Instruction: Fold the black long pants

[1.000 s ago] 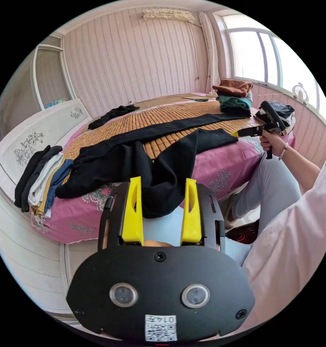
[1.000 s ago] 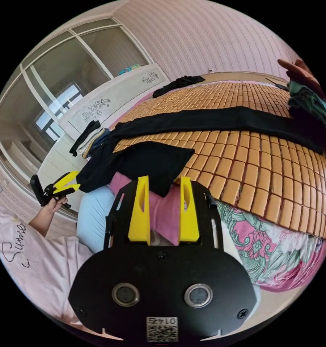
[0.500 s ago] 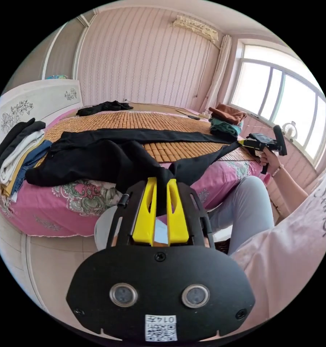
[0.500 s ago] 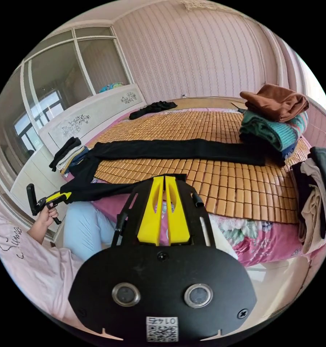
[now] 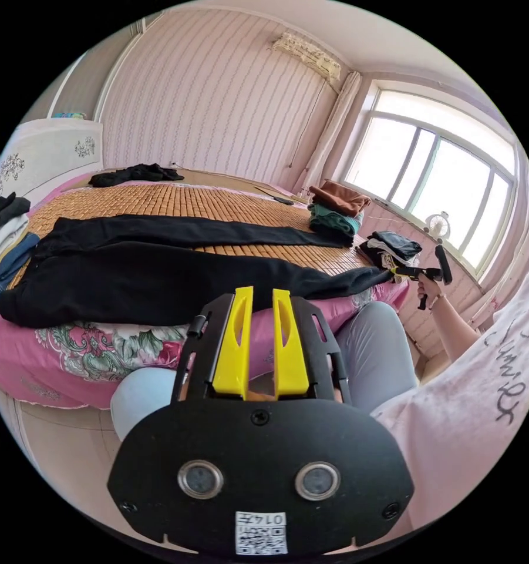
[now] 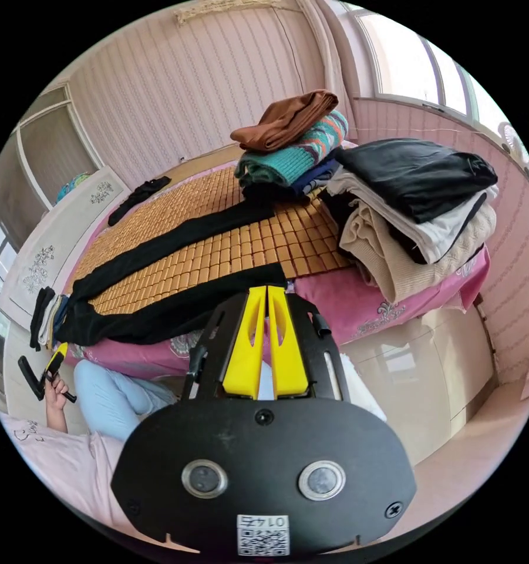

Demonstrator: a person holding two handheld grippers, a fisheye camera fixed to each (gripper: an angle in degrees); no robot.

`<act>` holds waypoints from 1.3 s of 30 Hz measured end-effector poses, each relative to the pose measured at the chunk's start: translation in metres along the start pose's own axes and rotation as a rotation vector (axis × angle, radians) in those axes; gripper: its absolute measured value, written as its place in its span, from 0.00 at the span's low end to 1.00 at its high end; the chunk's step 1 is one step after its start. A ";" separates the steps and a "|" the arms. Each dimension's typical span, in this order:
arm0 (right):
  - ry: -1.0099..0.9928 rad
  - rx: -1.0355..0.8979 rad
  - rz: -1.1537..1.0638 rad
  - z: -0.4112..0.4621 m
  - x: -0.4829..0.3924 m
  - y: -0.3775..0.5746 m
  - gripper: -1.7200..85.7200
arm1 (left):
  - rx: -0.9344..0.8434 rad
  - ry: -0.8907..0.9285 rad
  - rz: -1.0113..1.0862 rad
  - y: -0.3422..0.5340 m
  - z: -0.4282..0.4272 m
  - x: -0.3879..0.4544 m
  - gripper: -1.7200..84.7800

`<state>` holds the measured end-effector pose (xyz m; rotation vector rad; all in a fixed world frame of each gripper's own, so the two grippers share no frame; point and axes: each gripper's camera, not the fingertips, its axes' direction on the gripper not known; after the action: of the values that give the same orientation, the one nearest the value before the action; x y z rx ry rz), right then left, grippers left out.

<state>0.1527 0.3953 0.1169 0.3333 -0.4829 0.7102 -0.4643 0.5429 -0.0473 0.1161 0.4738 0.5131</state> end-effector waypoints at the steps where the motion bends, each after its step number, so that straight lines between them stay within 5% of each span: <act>1: 0.019 -0.034 0.001 0.004 0.003 0.006 0.02 | -0.007 -0.010 -0.001 0.000 0.001 0.000 0.09; 6: -0.004 -0.022 -0.019 -0.003 0.017 0.011 0.02 | -0.156 -0.216 0.112 -0.009 0.043 0.015 0.11; 13: -0.313 0.347 -0.307 -0.092 -0.037 -0.094 0.02 | -0.122 -0.122 0.267 -0.055 0.046 0.065 0.13; 16: -0.322 0.433 -0.258 -0.116 -0.009 -0.081 0.02 | -0.112 -0.120 0.306 -0.054 0.042 0.080 0.14; 25: -0.150 0.053 0.304 0.007 0.143 0.027 0.03 | -0.246 -0.102 0.331 -0.033 0.099 0.085 0.14; 33: -0.231 0.025 0.309 0.030 0.143 0.036 0.15 | -0.329 -0.144 0.343 -0.028 0.137 0.083 0.14; 39: -0.275 -0.042 0.246 0.057 0.130 0.031 0.10 | -0.254 -0.134 0.298 -0.023 0.130 0.075 0.08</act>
<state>0.1994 0.4616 0.2373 0.3373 -0.8083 0.8970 -0.3364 0.5611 0.0322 -0.0241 0.2578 0.8474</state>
